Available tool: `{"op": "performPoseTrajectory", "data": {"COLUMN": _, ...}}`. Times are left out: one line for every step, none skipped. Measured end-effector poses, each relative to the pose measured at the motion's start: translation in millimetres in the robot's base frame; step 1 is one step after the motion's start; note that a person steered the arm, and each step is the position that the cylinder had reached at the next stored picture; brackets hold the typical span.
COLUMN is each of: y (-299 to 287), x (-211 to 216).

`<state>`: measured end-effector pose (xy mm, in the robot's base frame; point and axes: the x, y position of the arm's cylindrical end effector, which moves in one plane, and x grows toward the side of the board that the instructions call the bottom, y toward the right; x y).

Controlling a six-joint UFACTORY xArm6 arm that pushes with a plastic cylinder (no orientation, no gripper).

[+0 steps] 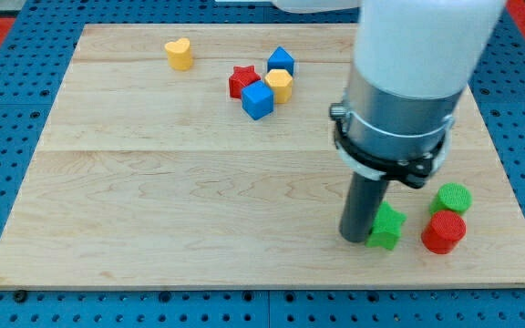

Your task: Push red star along with yellow hexagon towards bottom right

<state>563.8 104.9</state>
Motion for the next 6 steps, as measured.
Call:
{"op": "performPoseTrajectory", "data": {"y": 23.1, "x": 0.0}}
{"op": "performPoseTrajectory", "data": {"y": 24.7, "x": 0.0}}
{"op": "performPoseTrajectory", "data": {"y": -24.3, "x": -25.3}}
{"op": "performPoseTrajectory", "data": {"y": -90.9, "x": -63.8}}
{"op": "performPoseTrajectory", "data": {"y": -165.9, "x": -103.3}}
{"op": "performPoseTrajectory", "data": {"y": -199.5, "x": -168.8}}
